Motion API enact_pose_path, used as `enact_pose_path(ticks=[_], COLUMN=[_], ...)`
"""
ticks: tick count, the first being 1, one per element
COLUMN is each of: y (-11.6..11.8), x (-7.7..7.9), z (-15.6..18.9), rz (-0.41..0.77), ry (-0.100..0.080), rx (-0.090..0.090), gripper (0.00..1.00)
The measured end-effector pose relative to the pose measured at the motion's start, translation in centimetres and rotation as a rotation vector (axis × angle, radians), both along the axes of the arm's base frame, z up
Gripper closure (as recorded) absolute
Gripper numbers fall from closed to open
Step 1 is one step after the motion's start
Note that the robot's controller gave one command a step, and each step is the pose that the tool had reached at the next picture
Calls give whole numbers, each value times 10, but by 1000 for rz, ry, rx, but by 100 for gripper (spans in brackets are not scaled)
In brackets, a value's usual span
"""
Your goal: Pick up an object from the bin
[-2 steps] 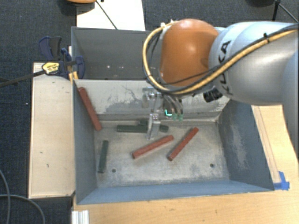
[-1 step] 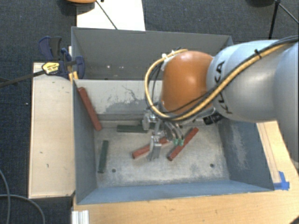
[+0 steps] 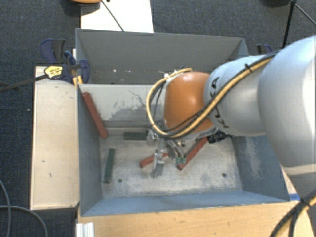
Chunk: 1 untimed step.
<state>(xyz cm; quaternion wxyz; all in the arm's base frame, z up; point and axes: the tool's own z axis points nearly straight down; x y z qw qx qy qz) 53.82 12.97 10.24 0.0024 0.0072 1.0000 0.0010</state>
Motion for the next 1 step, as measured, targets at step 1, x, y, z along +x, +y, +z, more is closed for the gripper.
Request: enact_pose_path(ticks=[1], y=[-36], x=[52], z=[-30], rz=[212], ry=[0], rx=[-2], gripper=[100])
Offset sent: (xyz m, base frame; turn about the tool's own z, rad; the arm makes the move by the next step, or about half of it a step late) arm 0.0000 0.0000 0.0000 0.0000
